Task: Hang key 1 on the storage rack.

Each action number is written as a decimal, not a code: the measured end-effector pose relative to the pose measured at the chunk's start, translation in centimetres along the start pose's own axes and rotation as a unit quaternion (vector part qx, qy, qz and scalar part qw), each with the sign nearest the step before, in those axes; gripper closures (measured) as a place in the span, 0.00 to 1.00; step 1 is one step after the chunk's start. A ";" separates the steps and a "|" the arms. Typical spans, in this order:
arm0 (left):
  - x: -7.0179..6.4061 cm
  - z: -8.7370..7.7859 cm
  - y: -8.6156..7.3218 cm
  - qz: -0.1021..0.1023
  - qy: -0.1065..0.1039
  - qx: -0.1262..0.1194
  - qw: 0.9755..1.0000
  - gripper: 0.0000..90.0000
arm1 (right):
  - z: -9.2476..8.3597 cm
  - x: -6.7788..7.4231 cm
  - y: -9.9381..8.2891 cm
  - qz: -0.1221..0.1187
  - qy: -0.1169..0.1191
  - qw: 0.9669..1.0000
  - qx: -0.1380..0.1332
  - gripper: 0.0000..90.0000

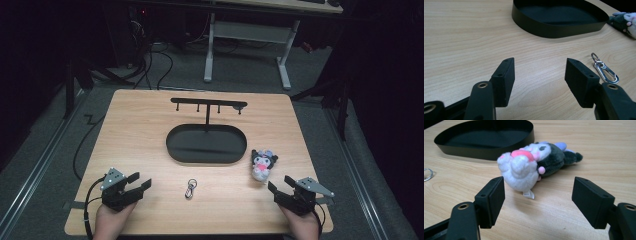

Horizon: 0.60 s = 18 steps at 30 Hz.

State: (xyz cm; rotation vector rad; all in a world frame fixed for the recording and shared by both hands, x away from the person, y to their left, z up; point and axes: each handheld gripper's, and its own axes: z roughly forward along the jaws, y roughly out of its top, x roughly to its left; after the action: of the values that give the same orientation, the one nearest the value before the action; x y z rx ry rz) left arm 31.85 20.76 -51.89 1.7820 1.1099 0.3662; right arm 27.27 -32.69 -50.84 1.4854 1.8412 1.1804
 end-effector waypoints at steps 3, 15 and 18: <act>-0.4 0.1 0.0 0.004 -0.002 -0.005 1.000 0.46 | 0.1 -0.1 0.0 -0.002 0.003 1.000 -0.003 0.32; -0.7 0.3 -0.2 0.015 0.001 0.002 1.000 0.45 | 0.3 -0.5 0.0 -0.006 0.010 1.000 0.001 0.33; -0.6 0.3 -0.3 0.012 0.000 0.001 1.000 0.45 | 0.4 -0.5 0.0 -0.008 0.011 1.000 0.004 0.33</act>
State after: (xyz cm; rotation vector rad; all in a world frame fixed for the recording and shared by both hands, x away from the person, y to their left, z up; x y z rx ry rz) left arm 31.55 20.11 -52.14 1.7992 1.0901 0.3808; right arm 27.78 -33.06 -51.09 1.4636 1.8711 1.1886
